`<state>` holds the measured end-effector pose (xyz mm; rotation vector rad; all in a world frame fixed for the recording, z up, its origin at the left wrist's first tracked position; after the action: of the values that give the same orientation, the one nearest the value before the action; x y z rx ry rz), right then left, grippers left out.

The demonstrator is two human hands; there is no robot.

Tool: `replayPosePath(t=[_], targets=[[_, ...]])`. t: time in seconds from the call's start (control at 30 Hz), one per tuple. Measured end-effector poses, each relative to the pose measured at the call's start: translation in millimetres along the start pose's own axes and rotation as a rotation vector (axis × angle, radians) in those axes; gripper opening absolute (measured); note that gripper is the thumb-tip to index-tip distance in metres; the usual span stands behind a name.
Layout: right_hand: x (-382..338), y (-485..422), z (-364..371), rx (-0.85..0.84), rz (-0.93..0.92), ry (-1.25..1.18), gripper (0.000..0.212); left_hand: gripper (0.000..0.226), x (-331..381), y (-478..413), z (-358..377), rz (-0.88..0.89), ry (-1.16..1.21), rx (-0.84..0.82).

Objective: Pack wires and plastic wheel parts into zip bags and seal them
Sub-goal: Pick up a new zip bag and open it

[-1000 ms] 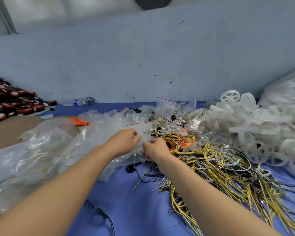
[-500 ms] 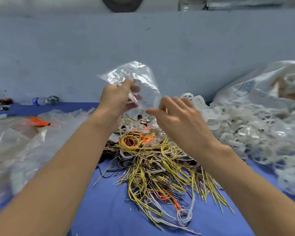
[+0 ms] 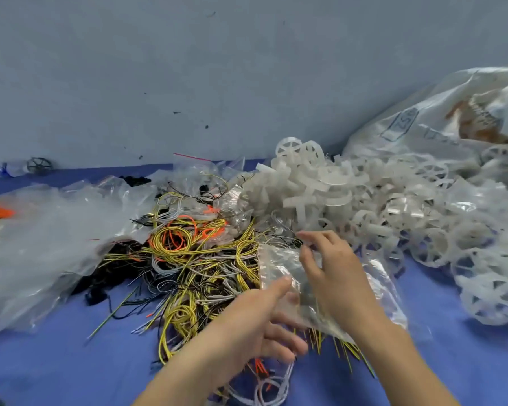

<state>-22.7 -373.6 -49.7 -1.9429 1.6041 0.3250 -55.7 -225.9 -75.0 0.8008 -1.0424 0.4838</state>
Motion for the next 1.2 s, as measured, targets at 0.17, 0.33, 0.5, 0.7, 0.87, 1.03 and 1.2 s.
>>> replayPosePath(t=[0.17, 0.33, 0.5, 0.7, 0.87, 1.03, 1.2], targets=[[13.2, -0.9, 23.9, 0.016, 0.006, 0.072, 0.029, 0.047, 26.3, 7.9, -37.1, 0.009, -0.201, 0.091], [5.8, 1.0, 25.8, -0.025, -0.002, -0.062, 0.018, 0.03, 19.1, -7.7, -33.8, 0.102, -0.433, 0.175], [7.0, 3.7, 29.1, -0.132, 0.186, -0.262, 0.022, 0.017, -3.2, -20.0, -11.5, 0.182, -0.467, 0.122], [16.7, 7.6, 31.5, -0.156, 0.292, -0.318, 0.015, 0.023, -12.0, -21.8, -0.8, 0.168, -0.376, 0.103], [20.6, 9.8, 29.9, -0.17, 0.281, -0.387, 0.029, 0.025, -14.9, -27.2, 5.4, 0.134, -0.216, 0.081], [30.9, 12.7, 26.9, -0.157, 0.282, -0.494, 0.025, 0.022, -16.3, -33.9, 6.9, 0.149, 0.044, 0.088], [27.2, 14.3, 22.1, -0.202, 0.271, -0.606, 0.024, 0.025, -15.9, -31.3, 7.0, 0.255, -0.185, 0.128]])
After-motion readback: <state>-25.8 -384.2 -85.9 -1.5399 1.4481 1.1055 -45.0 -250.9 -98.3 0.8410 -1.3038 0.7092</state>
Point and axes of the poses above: each hand's wrist, its own y-axis away from the middle knuckle, its own z-axis out of the palm, x = y × z, the point moved 3 cm from there along -y, towards the middle knuckle, and after that the axes turned 15 degrees about -x, right-handed, at the moved point
